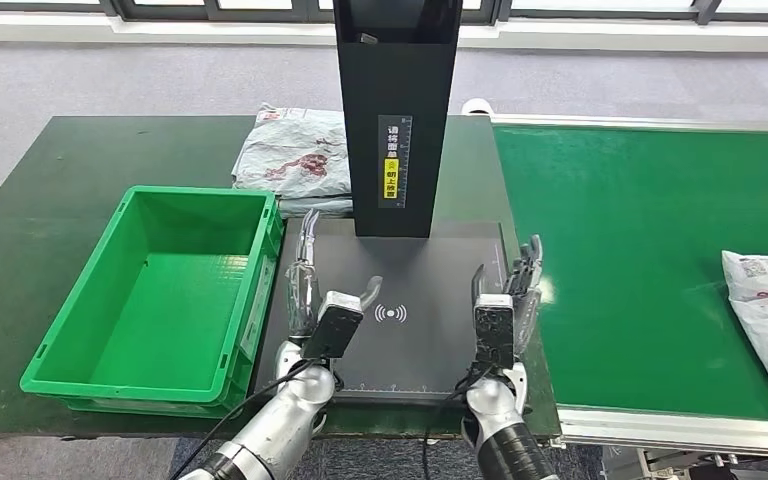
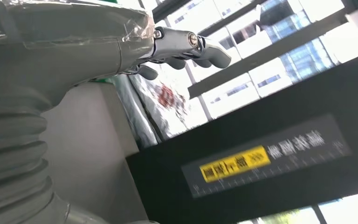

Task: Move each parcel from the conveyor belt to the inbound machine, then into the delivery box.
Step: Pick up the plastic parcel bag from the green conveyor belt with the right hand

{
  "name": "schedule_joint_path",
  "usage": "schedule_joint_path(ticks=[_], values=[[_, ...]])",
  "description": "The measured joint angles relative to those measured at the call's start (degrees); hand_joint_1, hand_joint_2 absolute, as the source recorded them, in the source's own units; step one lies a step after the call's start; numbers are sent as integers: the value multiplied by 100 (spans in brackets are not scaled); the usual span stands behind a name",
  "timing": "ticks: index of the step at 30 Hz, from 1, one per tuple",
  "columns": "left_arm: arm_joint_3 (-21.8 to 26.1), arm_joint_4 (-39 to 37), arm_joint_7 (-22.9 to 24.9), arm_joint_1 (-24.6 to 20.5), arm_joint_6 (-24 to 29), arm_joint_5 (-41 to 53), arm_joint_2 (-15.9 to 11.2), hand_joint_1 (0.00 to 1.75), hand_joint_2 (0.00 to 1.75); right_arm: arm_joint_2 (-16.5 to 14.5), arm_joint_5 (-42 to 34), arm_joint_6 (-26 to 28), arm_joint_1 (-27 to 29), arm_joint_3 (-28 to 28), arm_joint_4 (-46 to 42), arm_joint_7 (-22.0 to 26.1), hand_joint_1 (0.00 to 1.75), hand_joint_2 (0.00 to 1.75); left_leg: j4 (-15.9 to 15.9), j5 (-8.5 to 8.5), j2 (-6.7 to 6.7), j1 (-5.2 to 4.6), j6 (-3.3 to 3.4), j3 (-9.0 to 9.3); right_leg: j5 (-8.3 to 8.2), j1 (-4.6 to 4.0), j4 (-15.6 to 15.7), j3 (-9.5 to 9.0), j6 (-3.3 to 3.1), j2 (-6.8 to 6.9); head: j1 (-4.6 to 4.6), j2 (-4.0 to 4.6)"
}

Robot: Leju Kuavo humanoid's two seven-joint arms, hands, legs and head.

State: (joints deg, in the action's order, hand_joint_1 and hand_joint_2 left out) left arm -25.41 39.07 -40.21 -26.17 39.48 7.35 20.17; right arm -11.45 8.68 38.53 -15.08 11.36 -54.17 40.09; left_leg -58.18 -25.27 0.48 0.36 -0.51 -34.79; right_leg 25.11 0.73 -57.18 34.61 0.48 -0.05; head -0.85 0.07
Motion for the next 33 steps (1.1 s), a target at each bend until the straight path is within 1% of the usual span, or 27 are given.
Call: schedule_joint_path(ticks=[1, 3, 5, 7, 8, 10, 12, 13, 15, 17, 18, 20, 22, 24, 28, 31, 33], values=[[29, -9, 1, -8, 7, 6, -7, 0, 175, 69, 308, 49, -1, -80, 37, -29, 0, 175, 0, 0, -1, -1, 0, 0, -1, 1, 0, 0, 1, -1, 0, 0], [54, -69, 1, -59, 17, 46, -14, 0, 175, 151, 1246, 120, 7, -381, 92, -154, 0, 175, -1, 0, -1, -4, 0, 0, -2, 4, 1, 2, 3, -2, -1, -1], [73, -201, 1, -152, 13, 124, -13, 0, 175, 173, 2335, 139, 17, -887, 110, -314, 0, 175, -1, 0, 3, -5, 1, 0, -3, 5, 1, 1, 4, 1, -2, -1], [88, -344, 1, -231, 1, 174, -11, 0, 175, 172, 3266, 143, 26, -1520, 107, -402, 0, 175, -1, 1, 7, -5, 1, 0, -3, 5, 1, 0, 5, 4, -2, -1], [92, -400, 1, -257, -6, 178, -10, 0, 175, 170, 3579, 145, 33, -1847, 105, -408, 0, 175, -1, 1, 8, -5, 1, 0, -3, 5, 1, -1, 5, 5, -1, -1], [97, -480, 1, -290, -11, 177, -9, 0, 175, 168, 3836, 153, 56, -2396, 103, -378, 0, 175, -1, 0, 7, -5, 1, -1, -3, 6, 1, -1, 5, 4, -1, -1], [99, -544, 1, -317, -22, 163, -6, 0, 175, 163, 4089, 159, 80, -2775, 101, -436, 0, 175, -1, 0, 2, -6, 1, 0, -3, 7, 1, 1, 5, 0, -1, -1], [99, -576, 0, -330, -37, 137, -1, 0, 175, 155, 4378, 160, 85, -2965, 87, -518, 0, 175, -1, 0, 0, -7, 1, 1, -4, 7, 1, 2, 6, -1, -2, -1], [95, -641, 0, -361, -71, 21, 16, 0, 175, 135, 5203, 160, 76, -3451, 30, -788, 0, 175, -1, 0, 2, -9, 2, 1, -3, 8, 2, 3, 6, 0, -2, -1], [46, -706, 1, -394, -80, -182, 32, 0, 175, 138, 6072, 161, 57, -4011, -40, -1227, 0, 175, -1, 1, 9, -9, 3, 0, -3, 8, 2, 1, 8, 7, -2, -1], [-14, -737, 0, -409, -71, -318, 37, 0, 175, 165, 6479, 162, 55, -4273, -62, -1546, 0, 175, -1, 1, 13, -9, 4, 0, -2, 8, 2, 0, 8, 11, -2, -2], [-175, -790, -1, -439, -37, -623, 40, 0, 175, 291, 7169, 162, 94, -4680, -85, -2337, 0, 175, -2, 1, 17, -12, 5, -1, -2, 11, 3, -3, 10, 14, -1, -1], [-343, -840, -1, -479, -19, -905, 40, 0, 175, 485, 7634, 162, 196, -4891, -89, -3160, 0, 175, -2, -1, 17, -16, 9, -2, -2, 15, 4, -3, 11, 14, 0, -1], [-504, -886, -1, -520, -18, -1077, 41, 0, 175, 682, 7872, 162, 318, -4950, -89, -3739, 0, 175, -2, -5, 14, -21, 14, -2, -2, 20, 4, -2, 13, 10, 0, 0], [-757, -961, -1, -589, -14, -1235, 43, 0, 175, 966, 8030, 162, 475, -4959, -80, -4296, 0, 175, -2, -10, -5, -23, 21, 2, -3, 22, 6, 3, 16, -4, -1, -1], [-976, -1016, -1, -652, 0, -1467, 44, 0, 175, 1220, 8092, 160, 603, -4932, 81, -5077, 0, 175, -2, -10, 5, -22, 24, 1, 0, 22, 6, -2, 22, 12, -2, 0], [-1115, -1053, -1, -691, 15, -1591, 44, 0, 175, 1448, 8091, 159, 670, -4911, 323, -5426, 0, 175, -1, -10, 10, -22, 26, -1, 0, 22, 6, -4, 23, 18, -1, -1]])
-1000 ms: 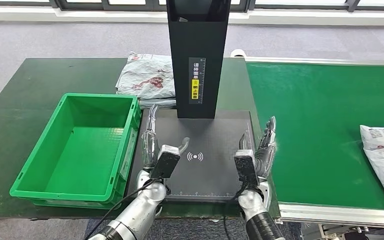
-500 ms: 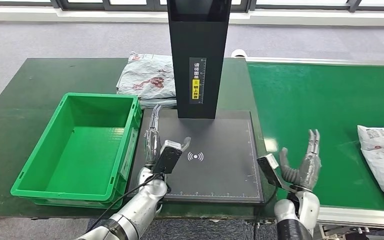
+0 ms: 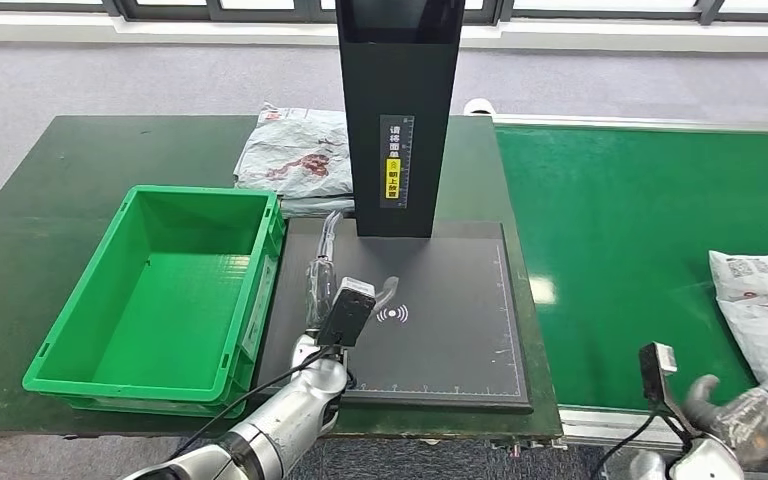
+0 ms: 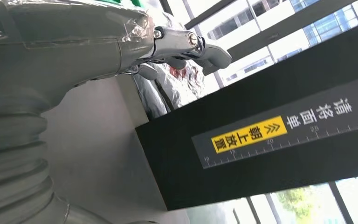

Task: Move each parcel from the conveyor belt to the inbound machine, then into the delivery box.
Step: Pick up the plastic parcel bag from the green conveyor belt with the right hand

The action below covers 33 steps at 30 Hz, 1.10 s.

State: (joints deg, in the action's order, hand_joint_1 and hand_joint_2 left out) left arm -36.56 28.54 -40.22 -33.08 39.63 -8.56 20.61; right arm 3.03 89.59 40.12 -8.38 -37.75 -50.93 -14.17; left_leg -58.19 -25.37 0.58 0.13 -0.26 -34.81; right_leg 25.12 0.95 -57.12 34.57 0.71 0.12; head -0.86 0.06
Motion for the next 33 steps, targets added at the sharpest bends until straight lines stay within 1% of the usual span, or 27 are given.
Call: schedule_joint_path(ticks=[4, 7, 12, 15, 17, 23, 26, 29, 33], values=[[-133, -62, 0, -62, 31, -30, 0, 0, 175, 408, 2, -2, 47, 64, 582, -352, 0, 175, 0, -2, -3, -2, 2, -1, -1, 2, 0, 0, 1, -7, 1, -1], [-142, -90, 0, -90, 33, 22, 0, 0, 175, 600, 37, -2, 28, 191, 916, -545, 0, 175, 0, -2, -3, -3, 3, 0, -1, 2, 0, 0, 1, -8, 1, -1], [-142, -113, 0, -104, 33, 67, 0, 0, 175, 748, 43, -2, -9, 315, 1223, -692, 0, 175, 0, 0, -3, -2, 4, -1, -1, 2, -2, 0, 1, -6, 1, 1], [-141, -136, 0, -127, 34, 157, 0, 0, 175, 812, 42, -2, -88, 461, 1400, -1010, 0, 175, 0, 1, -4, -2, 3, 0, -1, 2, -3, 0, 1, -8, 1, -1], [-140, -148, 0, -153, 34, 187, 0, 0, 175, 857, 44, -2, -149, 613, 1513, -1142, 0, 175, 0, 1, -6, -2, 3, 1, -2, 2, -3, 0, 1, -9, 0, 0], [-137, -193, 0, -200, 35, 222, -1, 0, 175, 941, 50, -2, -310, 923, 1759, -1225, 0, 175, 0, 2, -4, -3, 6, -1, -3, 3, -3, -3, 3, -5, 1, -1], [-40, -203, 0, -216, 35, 389, -6, 0, 175, 1024, 49, -2, -563, 1105, 2025, -1181, 0, 175, 0, 3, -12, -4, 6, -4, -6, 4, -4, -2, 4, -13, 1, 1], [233, -189, 0, -220, 37, 644, -17, 0, 175, 1139, 54, -24, -1049, 1394, 2482, -1054, 0, 175, 0, 4, -32, -6, 7, 5, -14, 6, -4, 1, 8, -33, -1, 0], [522, -166, 0, -219, 37, 826, -32, 0, 175, 1179, 55, -84, -1459, 1768, 2862, -1112, 0, 175, 0, 14, -12, -6, 13, 5, -15, 5, -4, -3, 10, -15, 0, 0]])
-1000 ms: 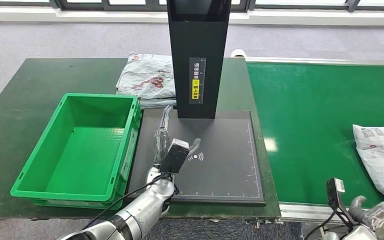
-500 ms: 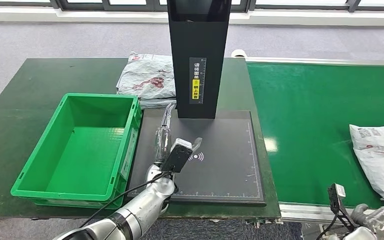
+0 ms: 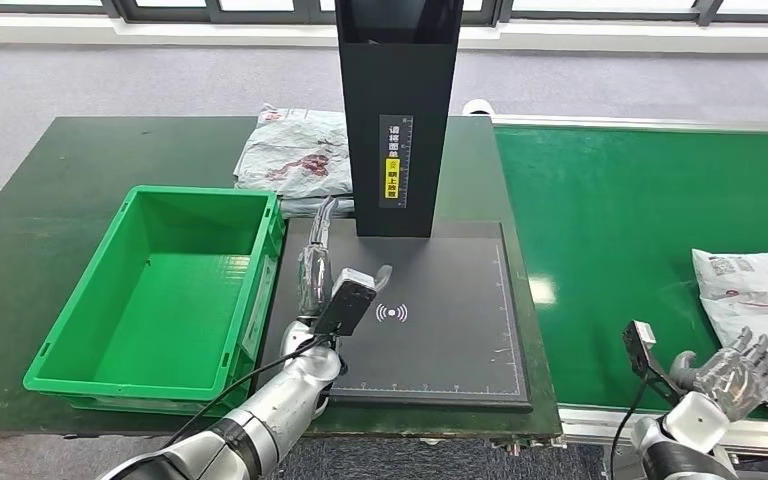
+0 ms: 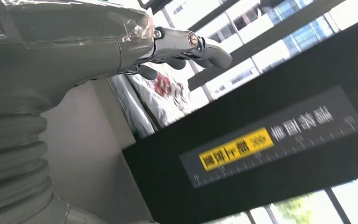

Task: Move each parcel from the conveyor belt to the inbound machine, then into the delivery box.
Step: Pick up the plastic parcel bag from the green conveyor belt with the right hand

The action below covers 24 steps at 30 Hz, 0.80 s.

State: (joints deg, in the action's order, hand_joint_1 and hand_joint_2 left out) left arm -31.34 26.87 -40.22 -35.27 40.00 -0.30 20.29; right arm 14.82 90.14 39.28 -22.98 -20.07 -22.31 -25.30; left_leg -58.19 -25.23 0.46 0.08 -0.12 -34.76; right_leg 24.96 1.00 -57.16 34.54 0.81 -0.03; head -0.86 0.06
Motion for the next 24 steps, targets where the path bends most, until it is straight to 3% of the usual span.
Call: schedule_joint_path(ticks=[9, 24], values=[[288, 29, 0, 6, -2, 180, -5, 0, 175, 2, 0, -377, -197, 469, 297, -349, 0, 175, 0, 4, 13, -1, -3, -9, 1, 1, 0, 0, 1, 9, 1, -1], [483, 29, 0, 6, -2, 238, -5, 0, 175, 63, -1, -761, -339, 547, 461, -551, 0, 175, 0, 4, 14, -1, -2, -9, 1, 1, 0, 0, 1, 12, 1, -1]])
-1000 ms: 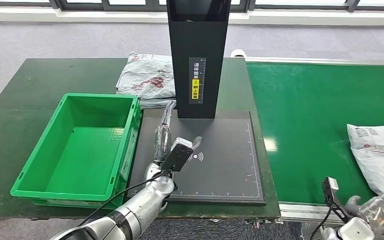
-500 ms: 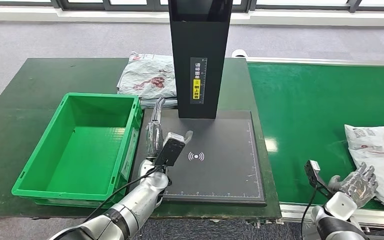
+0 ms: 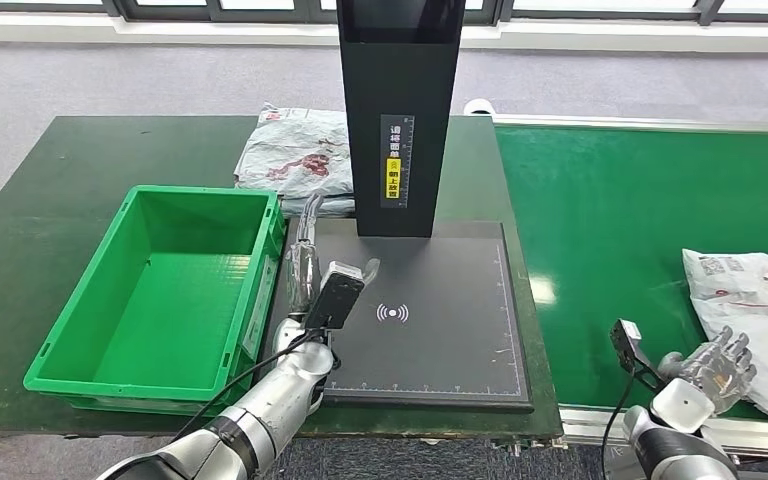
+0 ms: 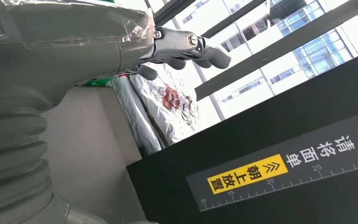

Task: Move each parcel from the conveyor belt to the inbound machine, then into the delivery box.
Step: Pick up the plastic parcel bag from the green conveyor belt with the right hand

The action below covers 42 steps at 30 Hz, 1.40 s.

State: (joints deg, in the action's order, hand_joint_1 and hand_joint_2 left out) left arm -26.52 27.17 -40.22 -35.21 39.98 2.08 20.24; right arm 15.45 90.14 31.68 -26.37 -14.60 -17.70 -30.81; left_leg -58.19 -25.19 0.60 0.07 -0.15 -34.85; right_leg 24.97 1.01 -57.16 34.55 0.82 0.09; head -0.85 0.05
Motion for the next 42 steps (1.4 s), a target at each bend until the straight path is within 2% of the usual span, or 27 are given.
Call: schedule_joint_path(ticks=[18, 42], values=[[129, -2, 0, 1, 1, 49, 0, 0, 175, 60, 0, -109, -1, 110, 44, -104, 0, 175, 0, 0, 0, 0, 0, -1, 0, 0, 0, 0, 0, 0, 0, 1], [267, 52, 0, 115, -7, 173, 7, 0, 175, 174, -96, 60, -26, 262, 86, -71, 0, 175, 0, 0, -1, 0, 0, 0, 0, 0, 1, 2, 0, -1, 0, 1]])
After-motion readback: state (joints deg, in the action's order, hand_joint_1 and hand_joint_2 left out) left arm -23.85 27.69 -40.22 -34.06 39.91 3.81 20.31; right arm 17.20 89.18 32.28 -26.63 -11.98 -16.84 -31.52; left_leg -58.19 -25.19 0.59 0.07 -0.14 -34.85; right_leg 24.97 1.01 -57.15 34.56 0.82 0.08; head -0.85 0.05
